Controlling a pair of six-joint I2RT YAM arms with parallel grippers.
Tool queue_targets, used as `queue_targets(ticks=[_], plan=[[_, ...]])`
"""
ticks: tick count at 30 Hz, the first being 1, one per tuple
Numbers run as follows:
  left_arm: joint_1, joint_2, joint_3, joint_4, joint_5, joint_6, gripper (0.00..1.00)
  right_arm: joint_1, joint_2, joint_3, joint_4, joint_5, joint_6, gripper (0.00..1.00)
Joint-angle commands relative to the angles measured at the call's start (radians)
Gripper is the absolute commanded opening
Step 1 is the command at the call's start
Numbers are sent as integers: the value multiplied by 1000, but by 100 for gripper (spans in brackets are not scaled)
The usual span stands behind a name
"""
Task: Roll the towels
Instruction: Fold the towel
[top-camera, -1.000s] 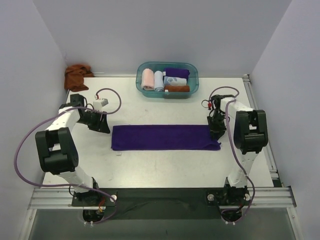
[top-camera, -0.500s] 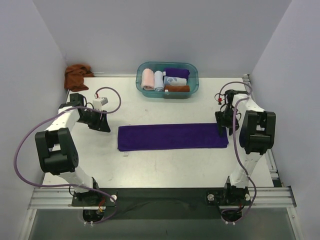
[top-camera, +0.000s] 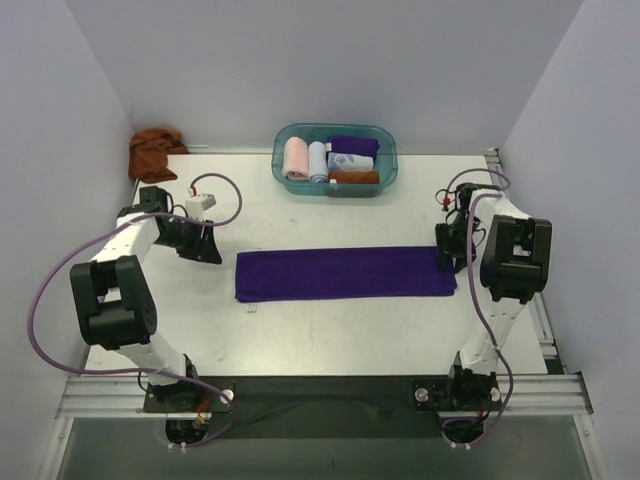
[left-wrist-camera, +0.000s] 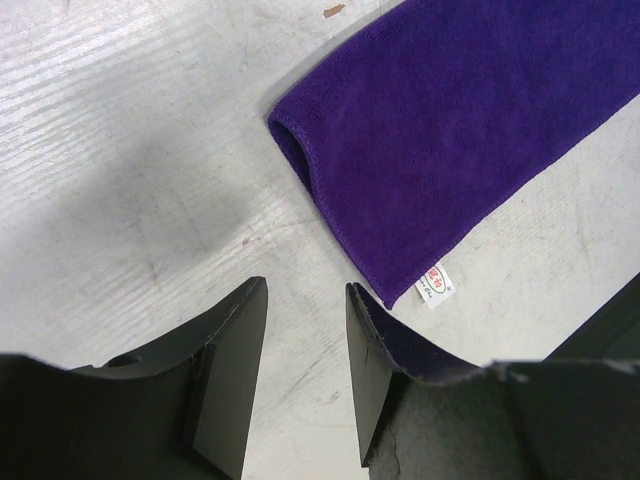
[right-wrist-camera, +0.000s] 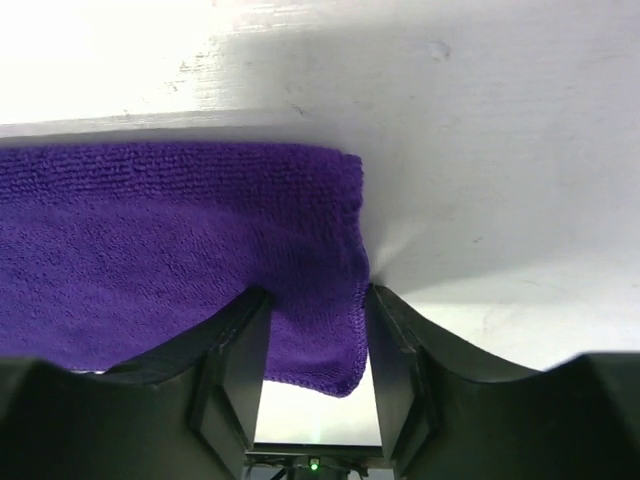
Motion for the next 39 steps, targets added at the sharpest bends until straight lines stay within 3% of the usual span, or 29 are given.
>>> queue_targets(ticks=[1, 5, 6, 9, 16, 23, 30, 31, 33, 39], plan=[[3, -36, 13, 21, 32, 2, 48, 7, 25, -15, -19, -12, 31, 41], [5, -32, 21, 21, 32, -1, 48, 8, 53, -12, -29, -3, 44, 26], [5, -30, 22, 19, 34, -2, 48, 10, 53, -6, -40, 3, 42, 15], [3, -27, 25, 21, 42, -7, 48, -4, 38, 27, -68, 17, 9, 0], [3, -19, 7, 21, 69, -8, 48, -5, -65, 134, -173, -38, -79, 0], [3, -15, -30, 45, 98, -50, 49, 166, -94, 145, -232, -145, -46, 0], [5, -64, -93, 68, 100, -44, 72, 333, -54, 185, -194, -334, 48, 0], [3, -68, -96, 68, 107, -44, 85, 347, -47, 191, -188, -354, 56, 0], [5, -72, -102, 68, 132, -47, 97, 373, -22, 205, -162, -398, 98, 0], [3, -95, -110, 94, 132, -73, 97, 458, 50, 255, -115, -454, 169, 0]])
